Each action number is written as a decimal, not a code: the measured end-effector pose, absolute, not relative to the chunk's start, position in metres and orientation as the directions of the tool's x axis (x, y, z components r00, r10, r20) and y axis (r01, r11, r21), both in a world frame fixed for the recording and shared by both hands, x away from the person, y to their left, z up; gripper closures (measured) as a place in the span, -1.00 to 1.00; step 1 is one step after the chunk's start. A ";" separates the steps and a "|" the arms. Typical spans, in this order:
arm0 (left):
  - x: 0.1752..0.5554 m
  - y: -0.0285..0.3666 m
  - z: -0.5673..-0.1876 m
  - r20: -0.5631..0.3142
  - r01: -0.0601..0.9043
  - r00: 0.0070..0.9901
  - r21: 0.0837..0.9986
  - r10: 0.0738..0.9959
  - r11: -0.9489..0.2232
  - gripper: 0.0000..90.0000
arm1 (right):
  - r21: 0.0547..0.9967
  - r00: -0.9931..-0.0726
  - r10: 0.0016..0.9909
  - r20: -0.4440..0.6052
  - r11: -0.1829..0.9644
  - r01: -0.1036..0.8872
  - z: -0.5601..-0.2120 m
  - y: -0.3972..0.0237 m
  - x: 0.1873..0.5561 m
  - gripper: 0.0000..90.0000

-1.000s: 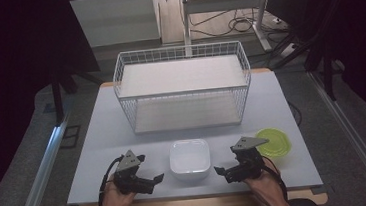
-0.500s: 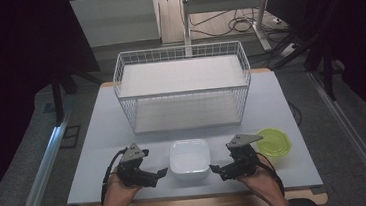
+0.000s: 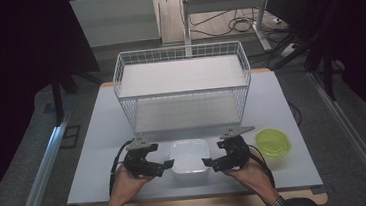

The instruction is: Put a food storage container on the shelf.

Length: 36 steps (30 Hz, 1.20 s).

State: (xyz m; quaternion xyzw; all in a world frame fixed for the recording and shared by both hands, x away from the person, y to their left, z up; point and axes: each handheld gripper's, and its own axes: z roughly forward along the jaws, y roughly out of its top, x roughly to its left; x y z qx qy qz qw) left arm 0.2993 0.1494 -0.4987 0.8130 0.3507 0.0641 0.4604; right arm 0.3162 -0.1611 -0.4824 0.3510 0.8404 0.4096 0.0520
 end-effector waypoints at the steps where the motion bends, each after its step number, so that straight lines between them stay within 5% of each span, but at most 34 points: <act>1: 0.303 0.145 -0.501 -0.225 0.516 0.751 0.787 0.621 -0.338 -0.72 | 0.717 -0.750 0.628 0.208 0.423 0.554 -0.484 -0.159 0.319 -0.67; 11: 0.315 0.140 -0.515 -0.369 0.585 0.756 0.751 0.540 -0.306 -0.59 | 0.670 -0.733 0.598 0.324 0.403 0.624 -0.491 -0.152 0.330 -0.46; 20: 0.303 0.144 -0.505 -0.406 0.639 0.712 0.714 0.573 -0.288 -0.08 | 0.644 -0.694 0.624 0.360 0.372 0.668 -0.483 -0.158 0.321 0.08; 26: 0.282 0.145 -0.494 -0.412 0.678 0.651 0.694 0.638 -0.243 0.34 | 0.580 -0.585 0.623 0.519 0.247 0.777 -0.480 -0.173 0.313 0.55; 36: 0.276 0.153 -0.488 -0.475 0.723 0.588 0.671 0.655 -0.162 0.73 | 0.602 -0.569 0.634 0.523 0.198 0.774 -0.476 -0.174 0.301 0.77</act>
